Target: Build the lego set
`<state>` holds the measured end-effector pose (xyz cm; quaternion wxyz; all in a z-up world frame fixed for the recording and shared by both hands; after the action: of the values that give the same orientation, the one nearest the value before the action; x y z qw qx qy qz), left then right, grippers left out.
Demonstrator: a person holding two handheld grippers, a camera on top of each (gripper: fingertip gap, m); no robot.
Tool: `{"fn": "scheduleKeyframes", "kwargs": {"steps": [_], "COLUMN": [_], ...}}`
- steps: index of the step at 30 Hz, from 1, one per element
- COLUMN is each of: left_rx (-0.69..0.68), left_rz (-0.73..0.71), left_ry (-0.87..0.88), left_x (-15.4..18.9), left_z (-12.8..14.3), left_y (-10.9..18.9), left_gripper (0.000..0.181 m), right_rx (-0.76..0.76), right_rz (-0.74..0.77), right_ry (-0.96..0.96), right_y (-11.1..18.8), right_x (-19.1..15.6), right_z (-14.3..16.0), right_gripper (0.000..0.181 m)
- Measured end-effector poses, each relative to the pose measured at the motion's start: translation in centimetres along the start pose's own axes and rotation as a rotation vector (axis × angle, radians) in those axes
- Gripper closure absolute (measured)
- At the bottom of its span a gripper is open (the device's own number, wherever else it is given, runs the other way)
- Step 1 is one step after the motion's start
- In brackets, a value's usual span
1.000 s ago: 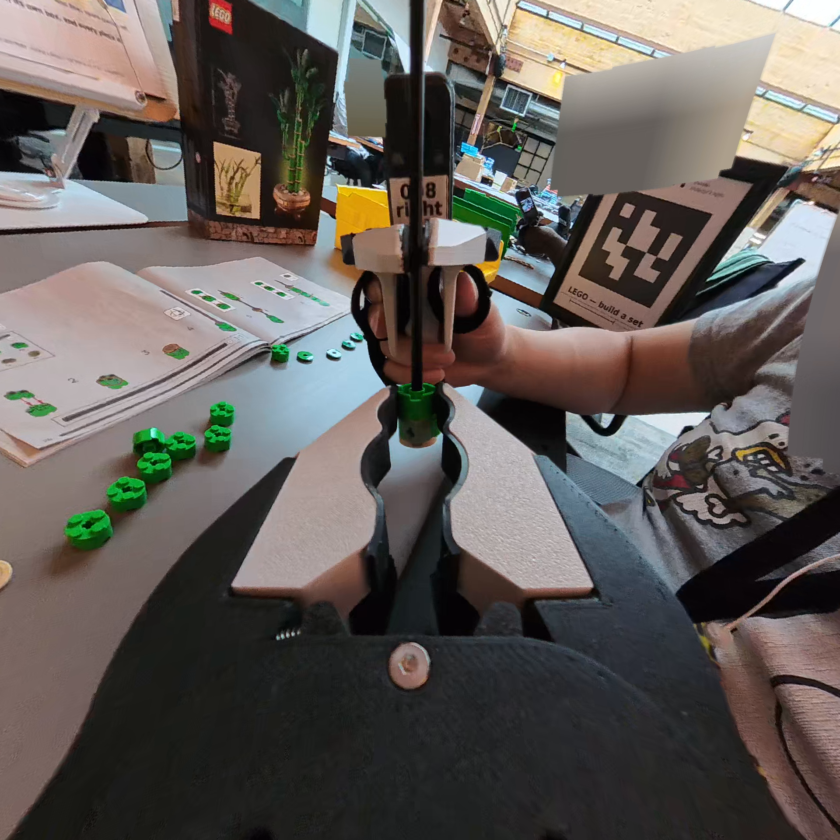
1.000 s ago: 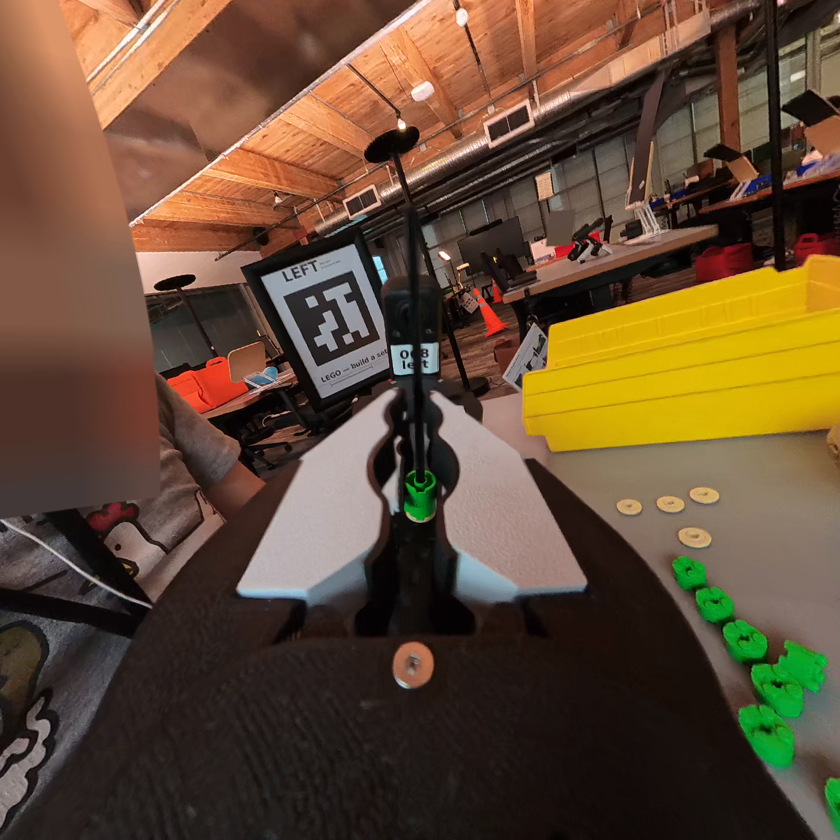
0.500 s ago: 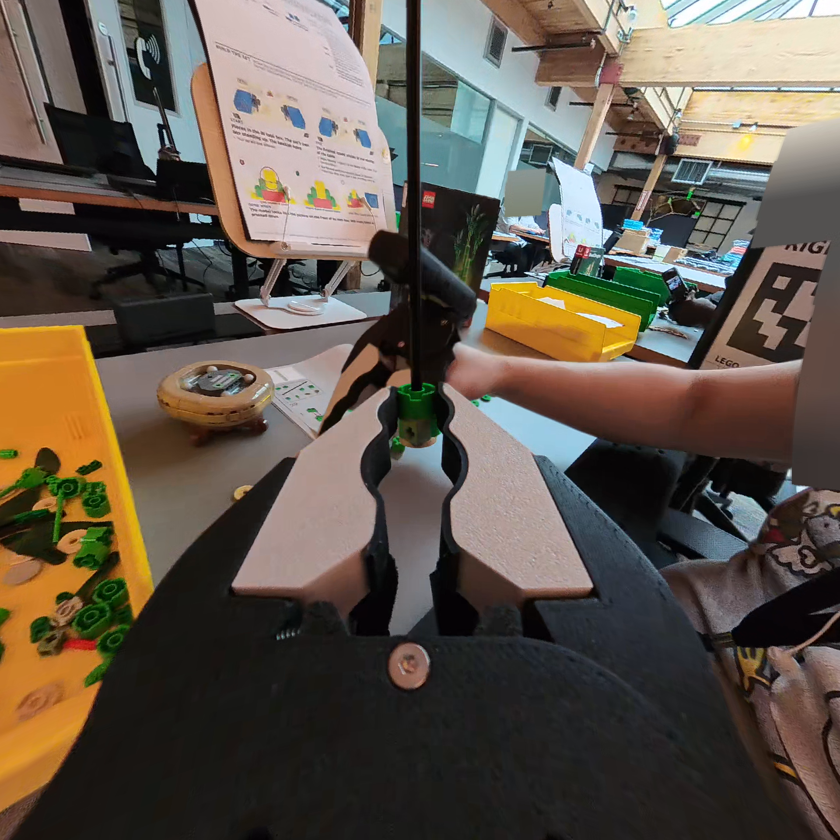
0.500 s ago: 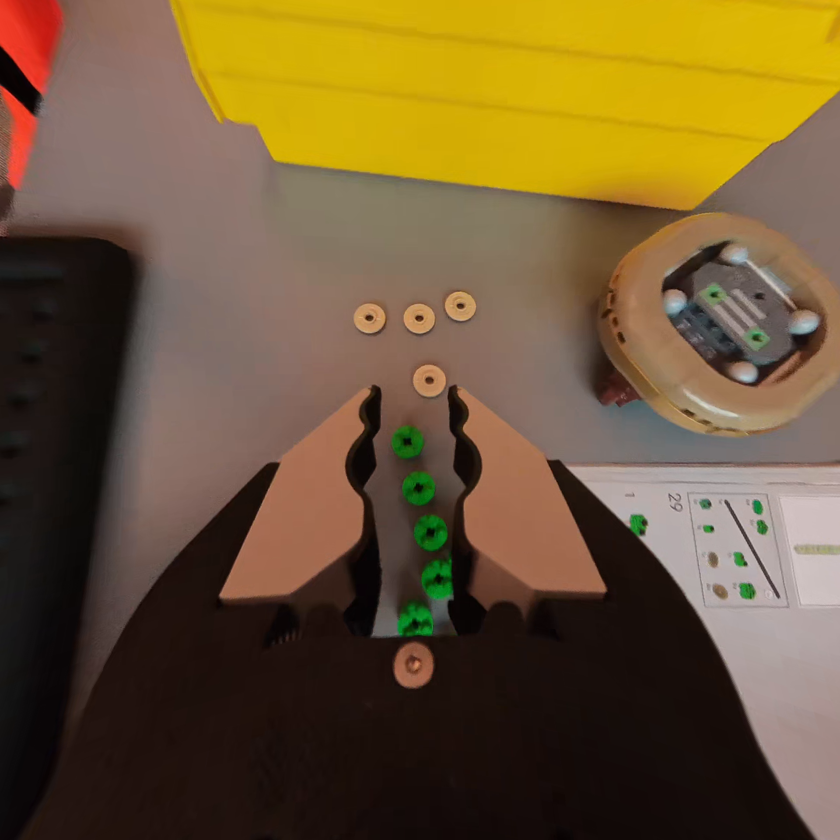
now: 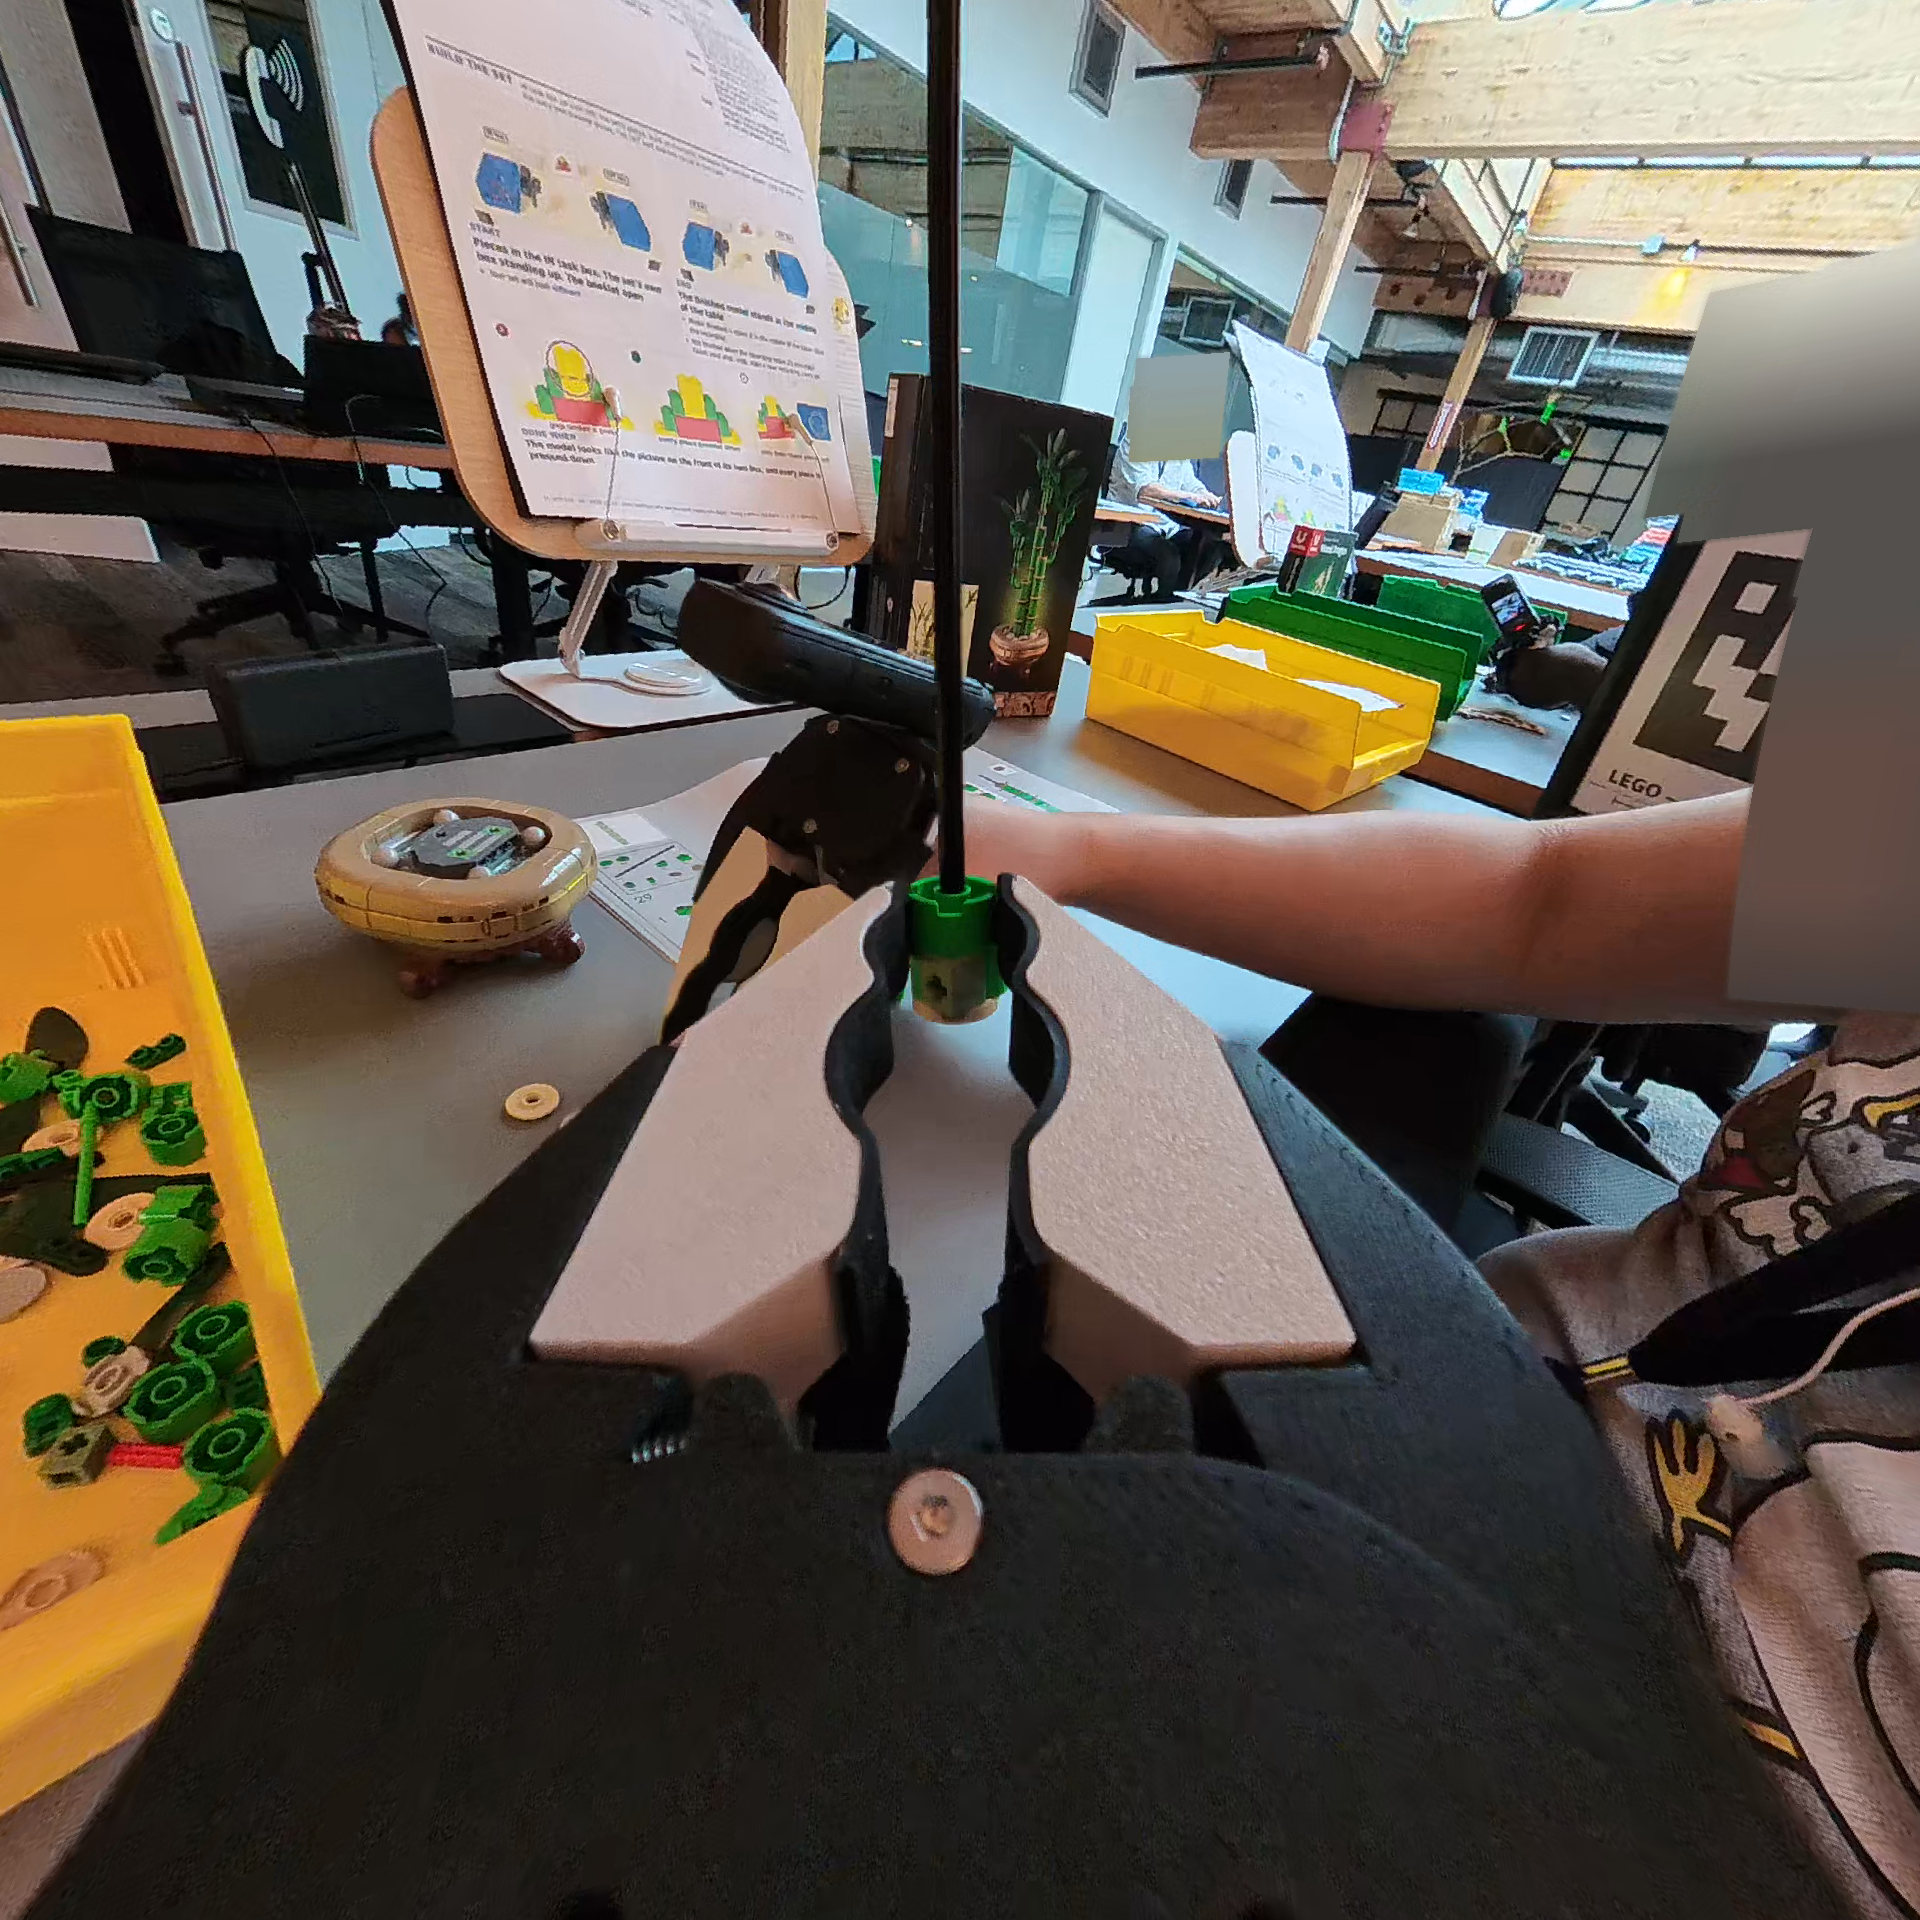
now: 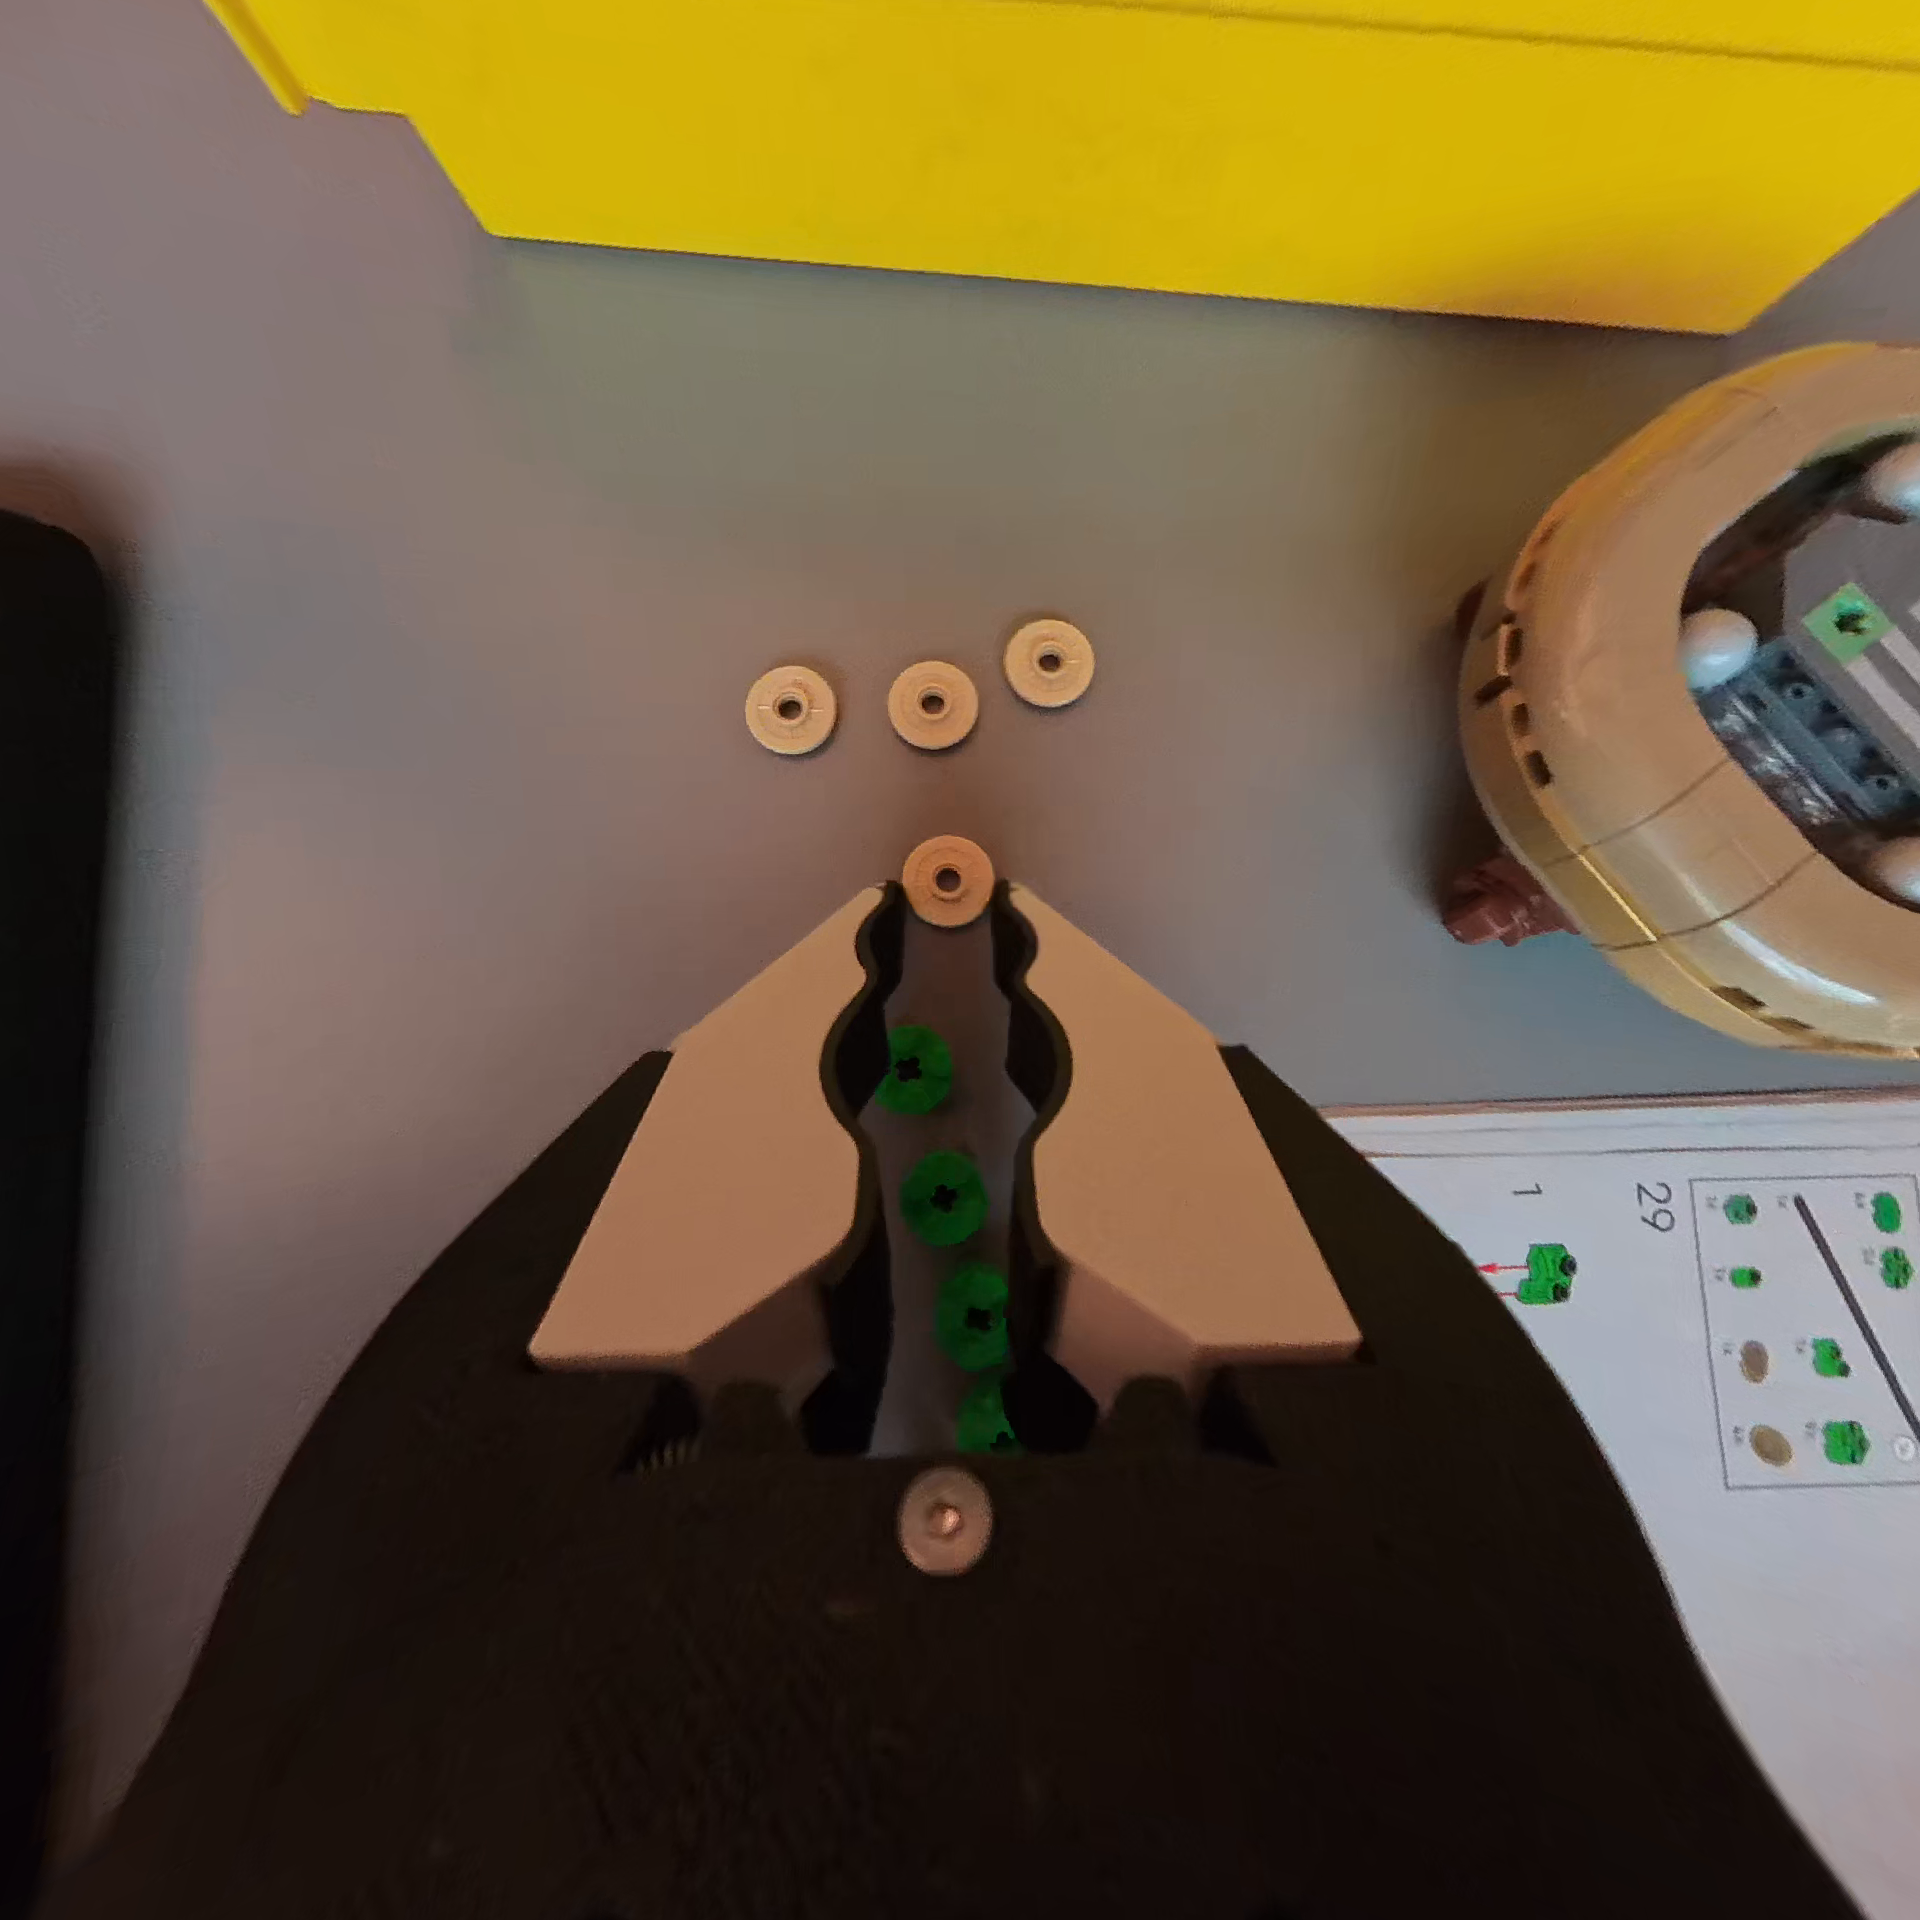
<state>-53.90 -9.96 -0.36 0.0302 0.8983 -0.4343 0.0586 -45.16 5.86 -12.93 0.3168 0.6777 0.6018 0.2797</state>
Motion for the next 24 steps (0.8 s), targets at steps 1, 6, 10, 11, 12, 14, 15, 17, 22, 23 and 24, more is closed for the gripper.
{"fn": "scheduleKeyframes", "kwargs": {"steps": [1, 6, 10, 11, 12, 14, 15, 17, 22, 23, 24], "left_rx": [-0.006, -0.007, -0.015, -0.016, -0.016, -0.016, -0.015, -0.011, -0.013, -0.016, -0.022], "left_rz": [-0.002, 0.006, 0.012, 0.017, 0.021, 0.03, 0.037, 0.055, 0.096, 0.102, 0.105], "left_ry": [-0.001, 0.006, -0.001, -0.003, -0.007, -0.013, -0.013, -0.011, 0.0, 0.0, -0.002], "left_x": [-0.1, -0.2, -0.1, 0.0, 0.1, 0.3, 0.4, 0.6, 1.1, 1.2, 1.3], "left_z": [0.1, 0.2, 0.1, 0.0, -0.1, -0.1, -0.1, 0.0, 0.4, 0.5, 0.6], "left_y": [-0.1, -0.4, -0.7, -0.7, -0.8, -1.0, -1.2, -1.7, -3.0, -3.2, -3.4], "left_gripper": [0.167, 0.168, 0.167, 0.168, 0.168, 0.168, 0.168, 0.168, 0.168, 0.168, 0.167], "right_rx": [0.004, 0.018, 0.139, 0.218, 0.32, 0.58, 0.704, 0.953, 1.471, 1.524, 1.564], "right_rz": [0.002, 0.007, -0.047, -0.104, -0.193, -0.454, -0.616, -0.911, -1.273, -1.31, -1.321], "right_ry": [0.007, 0.055, 0.008, -0.044, -0.116, -0.277, -0.352, -0.434, -0.501, -0.513, -0.523], "right_y": [0.0, 0.1, 3.3, 5.0, 7.1, 12.3, 15.2, 21.1, 30.5, 31.3, 31.8], "right_x": [0.0, -0.2, -0.6, -0.8, -1.0, -1.2, -1.1, -0.4, 1.4, 1.5, 1.5], "right_z": [0.0, 0.1, 0.1, 0.0, -0.1, -0.3, -0.1, 0.8, 4.9, 5.7, 6.3], "right_gripper": [0.166, 0.167, 0.167, 0.167, 0.167, 0.167, 0.167, 0.168, 0.171, 0.171, 0.169]}}
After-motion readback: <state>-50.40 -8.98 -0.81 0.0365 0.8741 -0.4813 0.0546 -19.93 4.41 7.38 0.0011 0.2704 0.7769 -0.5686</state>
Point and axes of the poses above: each gripper's, where its closed fingertips meet, y back along the fingers, z out of its underside, x = y × z across the jaws, the point moved 5 cm from there along y, back along the fingers, and after that the axes turned 2 degrees about -y, right-handed, at the moved point
